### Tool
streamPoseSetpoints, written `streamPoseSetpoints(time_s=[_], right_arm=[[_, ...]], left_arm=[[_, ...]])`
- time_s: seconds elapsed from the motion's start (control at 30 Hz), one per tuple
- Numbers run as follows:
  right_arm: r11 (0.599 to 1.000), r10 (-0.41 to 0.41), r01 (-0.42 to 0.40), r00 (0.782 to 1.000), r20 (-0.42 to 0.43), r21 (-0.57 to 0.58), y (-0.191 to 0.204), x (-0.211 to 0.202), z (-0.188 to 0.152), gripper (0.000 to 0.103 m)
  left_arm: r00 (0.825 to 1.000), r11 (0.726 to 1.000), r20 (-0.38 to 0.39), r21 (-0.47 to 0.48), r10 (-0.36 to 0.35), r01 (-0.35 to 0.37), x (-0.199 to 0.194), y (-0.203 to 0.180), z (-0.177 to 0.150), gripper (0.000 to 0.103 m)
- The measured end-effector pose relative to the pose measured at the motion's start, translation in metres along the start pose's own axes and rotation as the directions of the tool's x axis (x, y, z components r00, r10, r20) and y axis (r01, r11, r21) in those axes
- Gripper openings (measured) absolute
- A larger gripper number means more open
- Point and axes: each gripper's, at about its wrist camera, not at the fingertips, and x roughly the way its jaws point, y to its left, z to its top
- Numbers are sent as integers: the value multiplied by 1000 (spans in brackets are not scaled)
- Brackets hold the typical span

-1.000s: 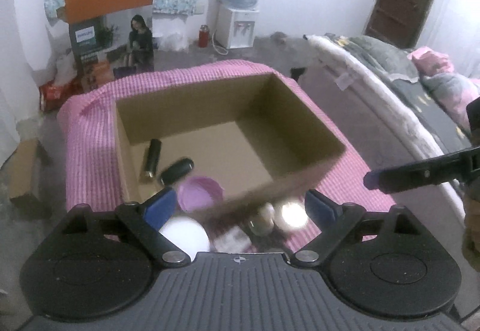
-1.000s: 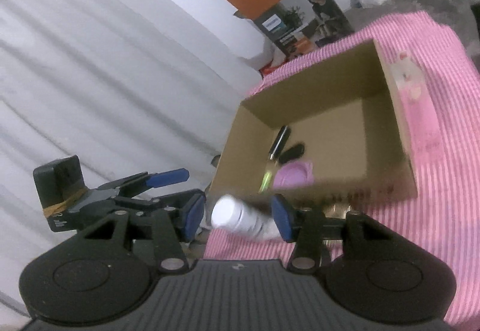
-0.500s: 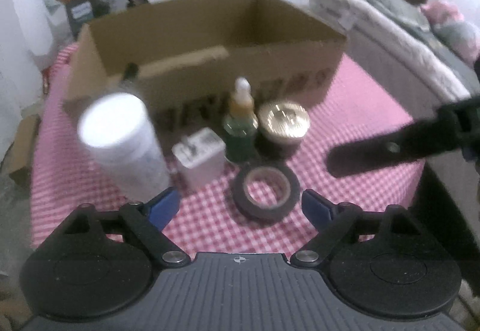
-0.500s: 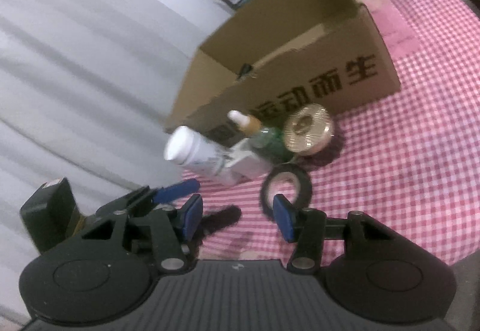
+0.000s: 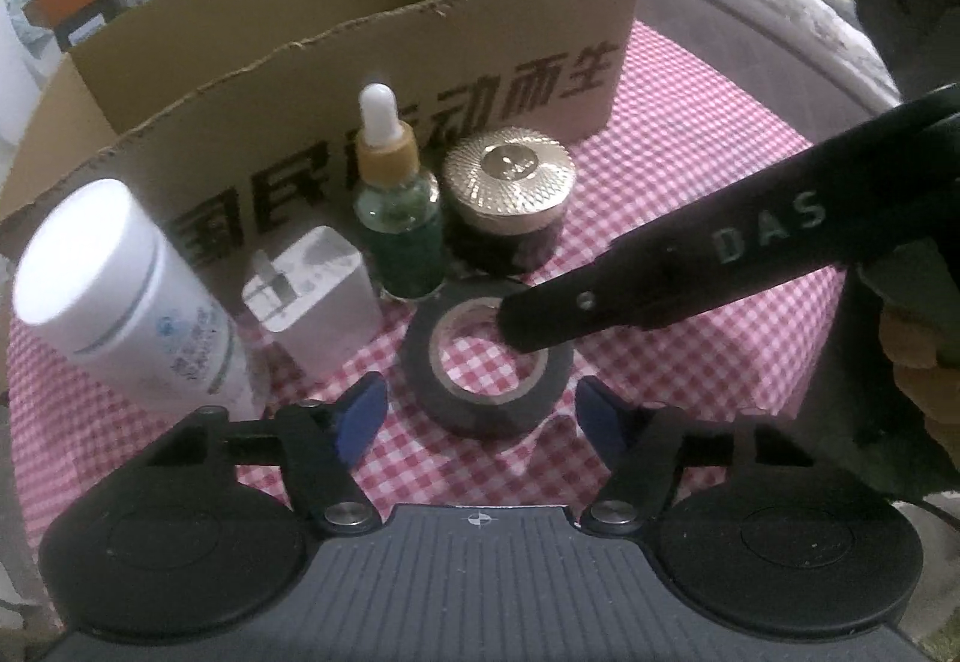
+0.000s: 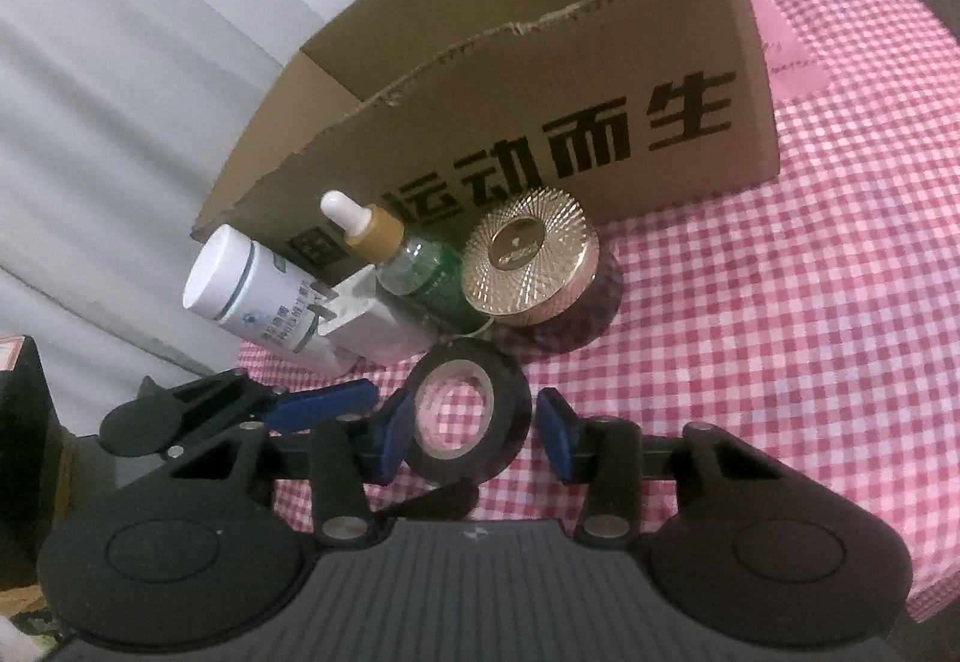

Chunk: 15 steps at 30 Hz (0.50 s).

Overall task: Organize rigid objects
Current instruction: 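Return the right gripper to the table and grasp the black tape roll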

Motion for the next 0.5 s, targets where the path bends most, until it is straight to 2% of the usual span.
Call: streamPoseSetpoints(time_s=[0.33, 0.5], right_arm=[[1000, 6, -7, 1000, -27, -21, 1, 18, -3, 43], [1000, -10, 10, 1000, -28, -24, -1, 9, -5, 43]], left_arm=[[1000, 1000, -6, 4, -17, 17, 3, -3, 1, 66], [998, 998, -3, 9, -59, 59, 13, -12, 6, 66]])
